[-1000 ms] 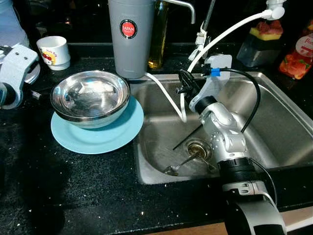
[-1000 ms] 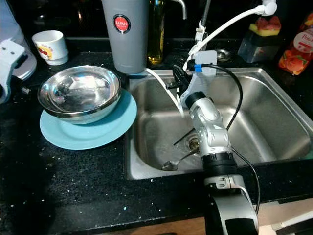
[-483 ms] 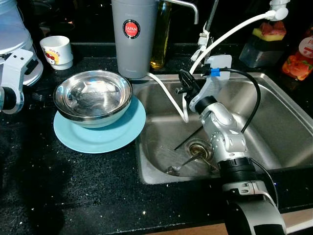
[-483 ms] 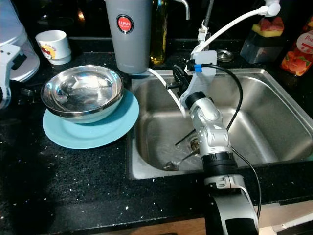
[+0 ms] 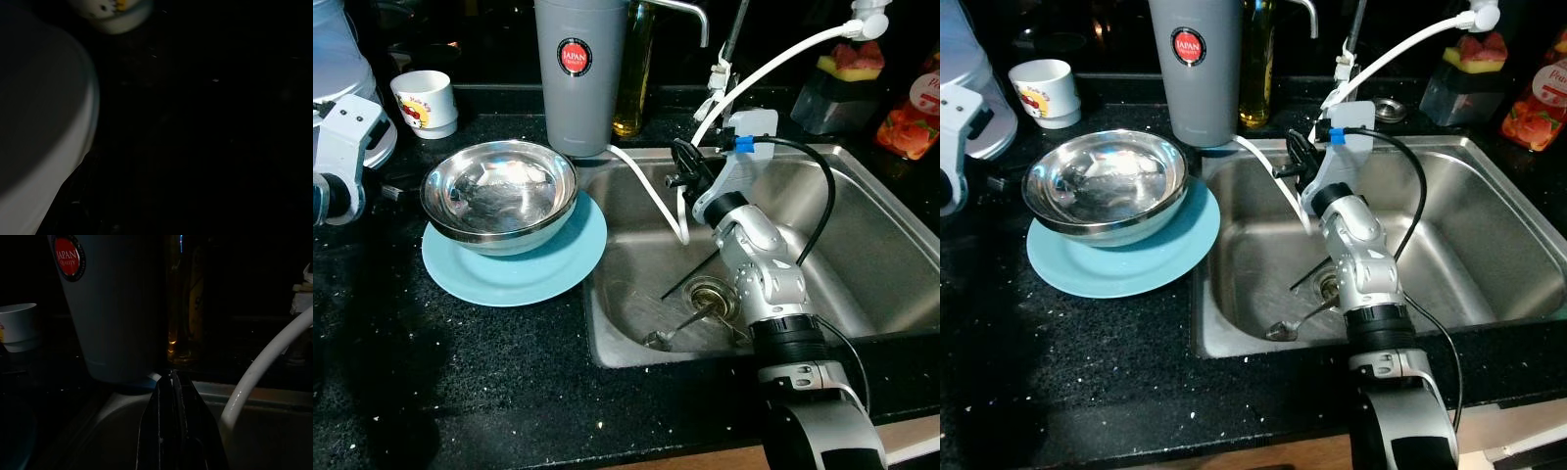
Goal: Kitchen organization
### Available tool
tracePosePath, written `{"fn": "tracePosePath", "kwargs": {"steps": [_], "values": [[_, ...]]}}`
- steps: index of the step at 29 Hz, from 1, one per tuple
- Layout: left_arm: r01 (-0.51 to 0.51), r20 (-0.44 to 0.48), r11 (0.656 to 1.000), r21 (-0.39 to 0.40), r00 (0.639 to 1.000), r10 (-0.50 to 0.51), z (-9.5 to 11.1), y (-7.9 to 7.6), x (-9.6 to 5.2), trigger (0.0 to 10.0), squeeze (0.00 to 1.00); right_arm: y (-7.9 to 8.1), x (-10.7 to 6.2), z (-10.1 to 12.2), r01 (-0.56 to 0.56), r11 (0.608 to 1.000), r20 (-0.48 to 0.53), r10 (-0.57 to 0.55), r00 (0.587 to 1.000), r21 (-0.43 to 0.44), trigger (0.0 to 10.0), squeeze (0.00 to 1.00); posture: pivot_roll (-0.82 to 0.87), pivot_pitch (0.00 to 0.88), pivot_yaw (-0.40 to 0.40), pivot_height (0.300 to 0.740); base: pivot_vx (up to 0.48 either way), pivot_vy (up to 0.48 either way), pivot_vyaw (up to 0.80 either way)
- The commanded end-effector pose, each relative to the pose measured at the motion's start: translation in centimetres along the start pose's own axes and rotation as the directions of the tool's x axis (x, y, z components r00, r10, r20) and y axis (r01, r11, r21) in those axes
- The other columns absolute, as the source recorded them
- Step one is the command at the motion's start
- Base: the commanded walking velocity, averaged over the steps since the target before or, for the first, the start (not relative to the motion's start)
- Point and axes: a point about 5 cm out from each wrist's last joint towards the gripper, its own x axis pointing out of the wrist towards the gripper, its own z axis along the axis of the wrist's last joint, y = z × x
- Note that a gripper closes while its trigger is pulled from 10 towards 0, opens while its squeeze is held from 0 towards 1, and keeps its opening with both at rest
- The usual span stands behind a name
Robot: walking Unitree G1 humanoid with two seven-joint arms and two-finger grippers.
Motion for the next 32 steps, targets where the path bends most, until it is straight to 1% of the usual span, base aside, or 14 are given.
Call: {"fn": "tracePosePath", "kwargs": {"steps": [1, 2, 3, 5, 6, 7, 10, 15, 16, 21, 22, 24, 30, 32], "values": [[-0.091, -0.002, 0.996, 0.006, 0.996, 0.091, -0.7, 1.0, -0.5, 10.0, 0.00, 0.1, 0.1, 0.0, 0.002, 1.000, 0.005, -0.002, 1.000, 0.006, 10.0, 0.00, -0.03, 0.153, -0.025, 0.740, 0.000, 0.000, 0.00], [-0.113, 0.015, 0.994, 0.009, 0.994, 0.113, -0.7, 1.2, -0.6, 10.0, 0.00, 0.1, 0.1, -0.1, 0.001, 1.000, 0.004, -0.001, 1.000, 0.007, 10.0, 0.00, -0.03, 0.153, -0.025, 0.740, 0.000, 0.000, 0.00], [-0.119, 0.054, 0.993, -0.008, 0.991, 0.119, -0.6, 1.3, -0.6, 10.0, 0.00, 0.2, 0.0, -0.1, 0.000, 1.000, 0.004, 0.000, 1.000, 0.008, 10.0, 0.00, -0.03, 0.153, -0.026, 0.740, 0.000, 0.000, 0.00], [-0.108, 0.130, 0.992, -0.070, 0.985, 0.116, -0.4, 1.3, -0.7, 10.0, 0.00, 0.2, 0.0, -0.1, -0.002, 1.000, 0.003, 0.002, 1.000, 0.008, 10.0, 0.00, -0.03, 0.152, -0.027, 0.740, 0.000, 0.000, 0.00], [-0.108, 0.130, 0.992, -0.070, 0.985, 0.116, -0.4, 1.3, -0.7, 10.0, 0.00, 0.2, 0.0, -0.1, -0.002, 1.000, 0.003, 0.002, 1.000, 0.008, 10.0, 0.00, -0.03, 0.152, -0.027, 0.740, 0.000, 0.000, 0.00], [-0.090, 0.159, 0.992, -0.088, 0.982, 0.103, -0.4, 1.2, -0.7, 10.0, 0.00, 0.2, 0.1, -0.1, -0.003, 1.000, 0.003, 0.003, 1.000, 0.008, 10.0, 0.00, -0.03, 0.152, -0.027, 0.740, 0.000, 0.000, 0.00], [-0.055, 0.199, 0.991, -0.120, 0.977, 0.078, -0.7, 0.8, -0.4, 10.0, 0.00, 0.2, 0.1, -0.1, -0.005, 1.000, 0.004, 0.005, 1.000, 0.006, 10.0, 0.00, -0.03, 0.152, -0.027, 0.740, 0.000, 0.000, 0.00], [0.043, 0.168, 0.982, -0.185, 0.986, -0.012, -2.1, -0.4, 0.3, 10.0, 0.00, 0.1, 0.2, 0.1, -0.008, 1.000, 0.005, 0.008, 1.000, -0.002, 10.0, 0.00, -0.05, 0.156, -0.028, 0.740, 0.000, 0.000, 0.00], [0.046, 0.162, 0.981, -0.191, 0.987, -0.015, -2.2, -0.4, 0.4, 10.0, 0.00, 0.1, 0.2, 0.1, -0.009, 1.000, 0.004, 0.009, 1.000, -0.003, 10.0, 0.00, -0.05, 0.156, -0.028, 0.740, 0.000, 0.000, 0.00], [0.044, 0.111, 0.974, -0.224, 0.994, -0.020, -2.6, -0.6, 0.5, 10.0, 0.00, 0.1, 0.2, 0.2, -0.009, 1.000, 0.004, 0.009, 1.000, -0.006, 10.0, 0.00, -0.05, 0.161, -0.029, 0.740, 0.000, 0.000, 0.00], [0.028, 0.105, 0.968, -0.249, 0.994, -0.002, -2.6, -0.4, 0.5, 10.0, 0.00, 0.1, 0.2, 0.2, -0.010, 1.000, 0.003, 0.010, 1.000, -0.007, 10.0, 0.00, -0.05, 0.161, -0.029, 0.740, 0.000, 0.000, 0.00], [0.011, 0.102, 0.963, -0.270, 0.995, 0.017, -2.7, -0.1, 0.3, 10.0, 0.00, 0.1, 0.3, 0.1, -0.010, 1.000, 0.003, 0.011, 1.000, -0.007, 10.0, 0.00, -0.05, 0.165, -0.032, 0.740, 0.000, 0.000, 0.00], [-0.018, 0.099, 0.963, -0.270, 0.994, 0.046, -2.6, 0.4, -0.1, 10.0, 0.00, 0.2, 0.3, 0.1, -0.012, 1.000, 0.000, 0.012, 1.000, -0.005, 10.0, 0.00, -0.04, 0.166, -0.034, 0.740, 0.000, 0.000, 0.00], [-0.014, 0.095, 0.958, -0.285, 0.995, 0.043, -2.7, 0.6, -0.2, 10.0, 0.00, 0.2, 0.3, 0.1, -0.013, 1.000, 0.000, 0.013, 1.000, -0.004, 10.0, 0.00, -0.04, 0.166, -0.034, 0.740, 0.000, 0.000, 0.00]]}}
